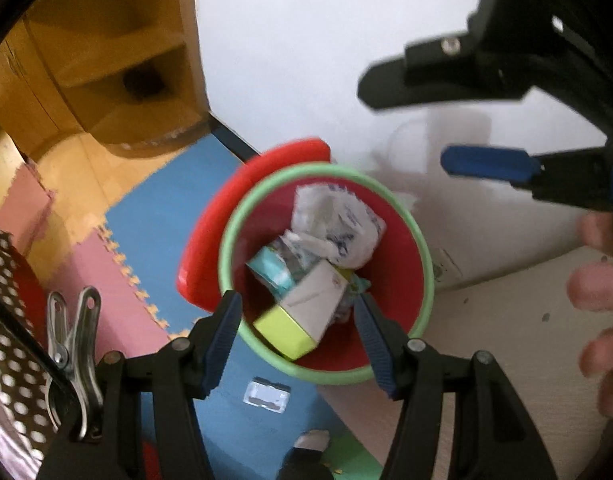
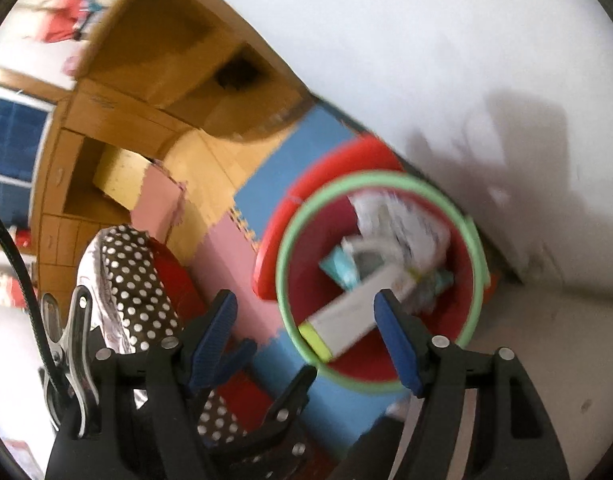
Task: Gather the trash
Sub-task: 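Move both open tools back to the table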
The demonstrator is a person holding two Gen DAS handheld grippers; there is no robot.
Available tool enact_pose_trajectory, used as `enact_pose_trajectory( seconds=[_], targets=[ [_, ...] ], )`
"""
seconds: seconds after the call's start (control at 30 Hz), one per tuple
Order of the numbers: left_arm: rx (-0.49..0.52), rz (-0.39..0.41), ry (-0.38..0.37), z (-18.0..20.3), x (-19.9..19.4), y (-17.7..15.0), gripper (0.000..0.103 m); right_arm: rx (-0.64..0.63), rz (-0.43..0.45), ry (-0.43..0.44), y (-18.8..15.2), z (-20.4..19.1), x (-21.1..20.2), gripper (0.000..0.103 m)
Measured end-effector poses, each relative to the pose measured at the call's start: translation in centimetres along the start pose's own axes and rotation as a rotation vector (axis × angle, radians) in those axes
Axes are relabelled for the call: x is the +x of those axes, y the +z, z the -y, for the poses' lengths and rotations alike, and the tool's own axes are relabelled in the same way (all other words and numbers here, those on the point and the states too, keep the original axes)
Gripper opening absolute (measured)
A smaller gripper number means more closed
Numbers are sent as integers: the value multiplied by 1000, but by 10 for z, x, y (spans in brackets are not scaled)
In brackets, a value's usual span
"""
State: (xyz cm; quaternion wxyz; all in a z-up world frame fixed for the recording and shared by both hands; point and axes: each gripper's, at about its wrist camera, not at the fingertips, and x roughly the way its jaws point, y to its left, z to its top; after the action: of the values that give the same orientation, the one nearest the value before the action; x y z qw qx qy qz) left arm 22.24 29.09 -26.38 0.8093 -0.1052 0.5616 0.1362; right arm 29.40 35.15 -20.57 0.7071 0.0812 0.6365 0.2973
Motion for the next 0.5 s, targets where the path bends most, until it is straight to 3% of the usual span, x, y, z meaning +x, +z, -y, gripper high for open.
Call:
enact_pose_trajectory(
  seconds=[0.23, 0.5],
  targets=[
    [11, 64, 33, 4, -66, 30, 63, 65, 217, 152, 3, -22, -59, 76],
    [141, 159, 48, 55, -151, 40, 66, 96, 410, 197, -15, -42, -156, 76]
  ],
)
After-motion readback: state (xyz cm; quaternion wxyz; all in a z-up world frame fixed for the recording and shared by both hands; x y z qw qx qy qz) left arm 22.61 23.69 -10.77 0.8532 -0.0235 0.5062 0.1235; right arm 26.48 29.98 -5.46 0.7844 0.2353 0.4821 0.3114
